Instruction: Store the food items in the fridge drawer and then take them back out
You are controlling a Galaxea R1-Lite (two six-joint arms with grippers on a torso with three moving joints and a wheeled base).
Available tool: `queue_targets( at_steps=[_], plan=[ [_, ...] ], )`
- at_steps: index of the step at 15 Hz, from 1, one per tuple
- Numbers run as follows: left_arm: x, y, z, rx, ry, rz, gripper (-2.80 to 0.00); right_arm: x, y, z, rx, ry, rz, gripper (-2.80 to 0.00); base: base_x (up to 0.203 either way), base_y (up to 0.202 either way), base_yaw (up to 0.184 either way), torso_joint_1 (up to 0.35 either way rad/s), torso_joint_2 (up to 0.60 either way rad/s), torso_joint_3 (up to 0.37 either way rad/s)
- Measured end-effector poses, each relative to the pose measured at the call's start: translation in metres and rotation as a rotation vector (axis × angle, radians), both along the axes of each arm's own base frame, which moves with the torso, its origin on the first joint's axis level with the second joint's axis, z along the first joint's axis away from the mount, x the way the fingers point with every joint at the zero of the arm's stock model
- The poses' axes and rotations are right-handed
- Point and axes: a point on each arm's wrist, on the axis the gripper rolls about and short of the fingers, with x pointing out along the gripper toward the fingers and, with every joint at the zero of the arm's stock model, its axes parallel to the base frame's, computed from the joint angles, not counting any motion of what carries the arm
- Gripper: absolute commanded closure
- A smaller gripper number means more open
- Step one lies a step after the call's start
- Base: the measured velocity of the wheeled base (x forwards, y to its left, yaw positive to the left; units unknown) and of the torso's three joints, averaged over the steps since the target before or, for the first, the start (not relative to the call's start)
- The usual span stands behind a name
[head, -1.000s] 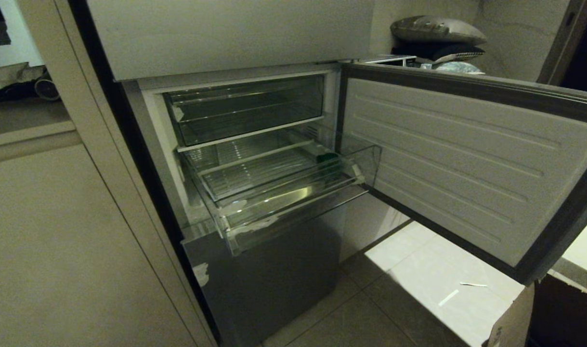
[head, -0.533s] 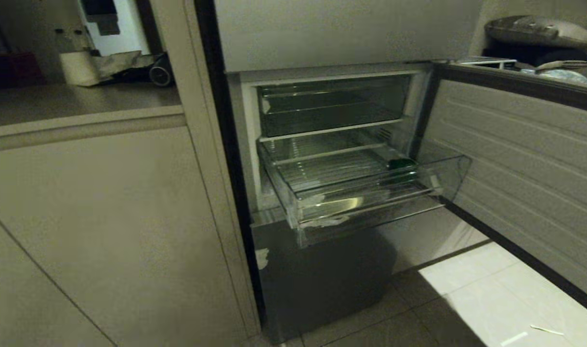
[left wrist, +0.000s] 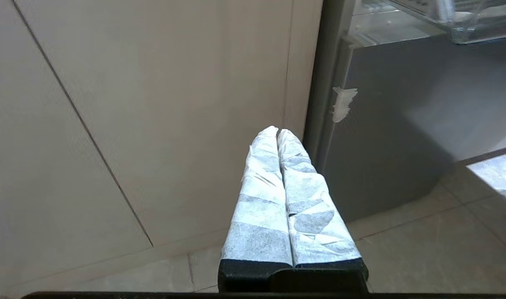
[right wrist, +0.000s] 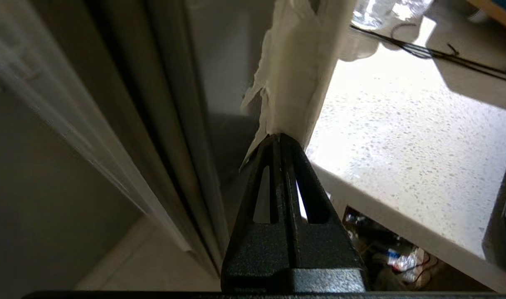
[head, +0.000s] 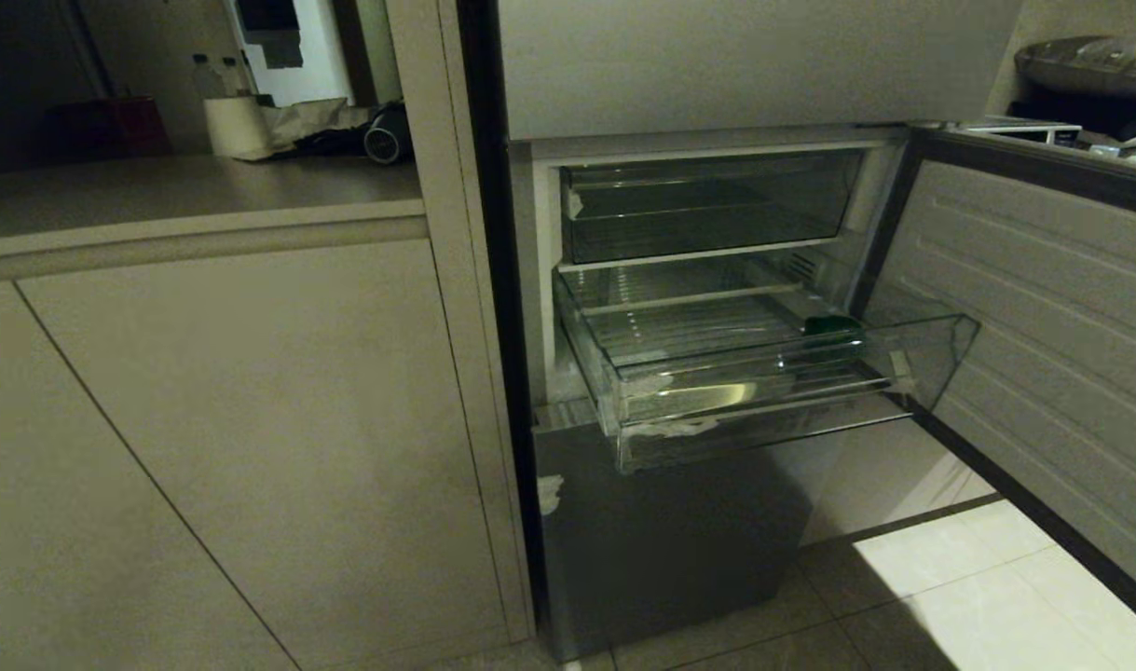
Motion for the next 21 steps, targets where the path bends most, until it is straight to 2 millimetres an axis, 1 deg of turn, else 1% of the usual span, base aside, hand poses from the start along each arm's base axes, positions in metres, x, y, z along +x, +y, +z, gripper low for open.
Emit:
queue_targets(
  at_steps=[3, 8, 10, 14, 18, 21],
  plan=[
    [0.000, 0.000, 0.000, 0.000, 0.000, 0.000, 0.00, -0.003, 0.011, 0.002, -0.014, 0.002, -0.006, 0.00, 0.000, 0.000, 0.000, 0.000, 0.00, 0.000],
    [0.000, 0.000, 0.000, 0.000, 0.000, 0.000, 0.00, -0.004, 0.011, 0.009, -0.039, -0.001, -0.032, 0.00, 0.000, 0.000, 0.000, 0.000, 0.00, 0.000],
    [0.000, 0.000, 0.000, 0.000, 0.000, 0.000, 0.00, -0.003, 0.003, 0.013, -0.036, 0.004, -0.054, 0.00, 0.000, 0.000, 0.000, 0.000, 0.00, 0.000],
    [0.000, 0.000, 0.000, 0.000, 0.000, 0.000, 0.00, -0.004, -0.021, 0.019, -0.021, 0.011, -0.117, 0.00, 0.000, 0.000, 0.000, 0.000, 0.00, 0.000],
    [0.000, 0.000, 0.000, 0.000, 0.000, 0.000, 0.00, -0.005, -0.031, 0.017, 0.001, 0.022, -0.144, 0.00, 0.000, 0.000, 0.000, 0.000, 0.00, 0.000],
    [0.000, 0.000, 0.000, 0.000, 0.000, 0.000, 0.00, -0.012, -0.036, 0.017, 0.009, 0.025, -0.190, 0.00, 0.000, 0.000, 0.000, 0.000, 0.00, 0.000]
  ],
)
